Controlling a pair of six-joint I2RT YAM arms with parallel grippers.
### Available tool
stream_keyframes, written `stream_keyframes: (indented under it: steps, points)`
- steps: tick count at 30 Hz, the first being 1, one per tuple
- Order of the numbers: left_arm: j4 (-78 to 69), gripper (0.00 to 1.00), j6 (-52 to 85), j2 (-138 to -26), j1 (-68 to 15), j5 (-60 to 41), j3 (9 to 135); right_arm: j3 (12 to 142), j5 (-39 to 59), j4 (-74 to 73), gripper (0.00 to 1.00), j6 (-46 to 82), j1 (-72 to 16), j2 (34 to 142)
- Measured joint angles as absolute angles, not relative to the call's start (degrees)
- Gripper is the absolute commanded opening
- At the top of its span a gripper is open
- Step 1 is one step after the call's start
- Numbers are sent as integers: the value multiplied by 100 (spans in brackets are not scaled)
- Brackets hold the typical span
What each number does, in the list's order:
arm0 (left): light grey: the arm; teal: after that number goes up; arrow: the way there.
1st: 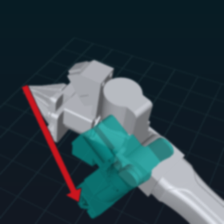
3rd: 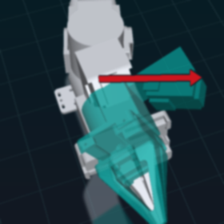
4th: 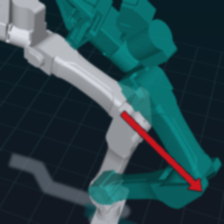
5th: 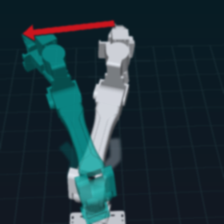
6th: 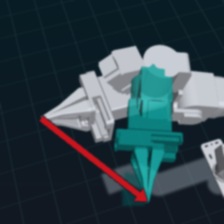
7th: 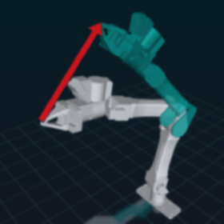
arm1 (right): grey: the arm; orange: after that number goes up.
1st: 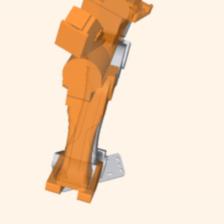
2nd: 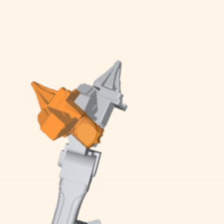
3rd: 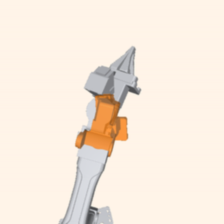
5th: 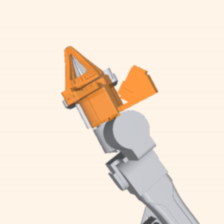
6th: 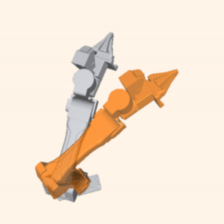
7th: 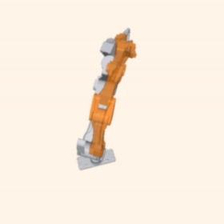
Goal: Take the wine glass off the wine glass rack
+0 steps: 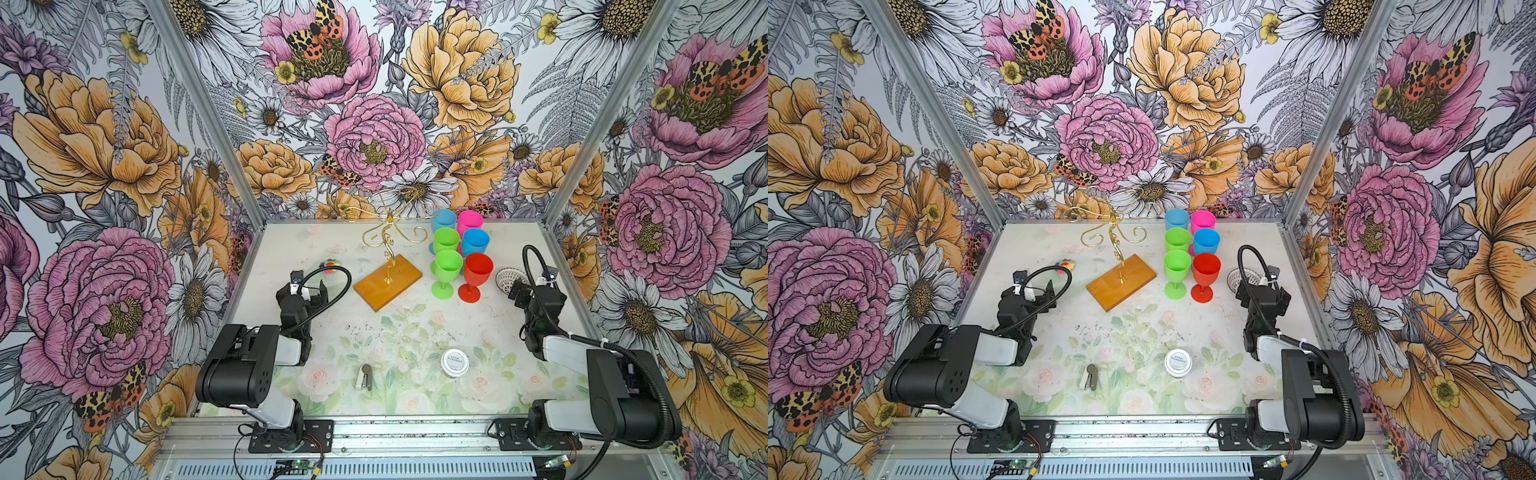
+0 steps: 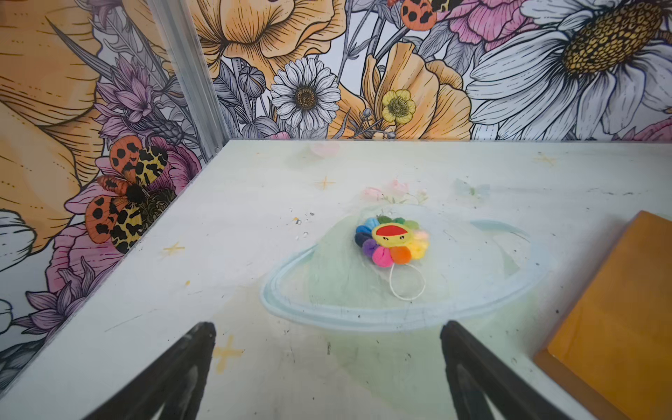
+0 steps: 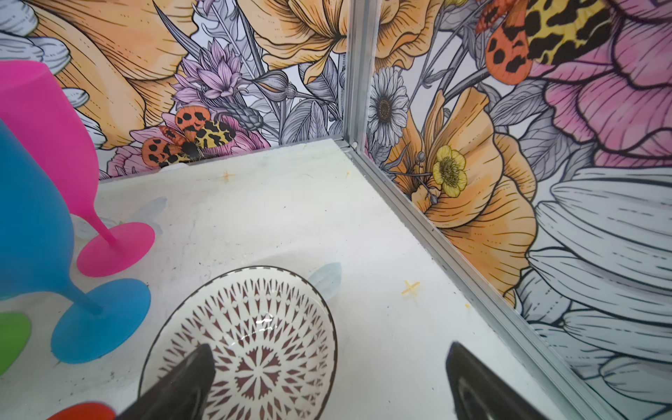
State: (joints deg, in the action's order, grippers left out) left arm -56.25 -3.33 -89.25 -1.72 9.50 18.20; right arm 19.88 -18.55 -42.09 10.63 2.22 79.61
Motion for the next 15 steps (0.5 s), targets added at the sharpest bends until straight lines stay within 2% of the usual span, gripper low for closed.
stream_keyframes:
  steps: [5, 15]
  points:
    - [-5487, 99, -158, -8925, 45, 784, 2104, 1669, -1678, -5221, 100, 834, 40, 8674]
    - [-5391, 99, -117, -8925, 58, 642, 2104, 1977, -1669, -5286, 99, 779, 8, 8779]
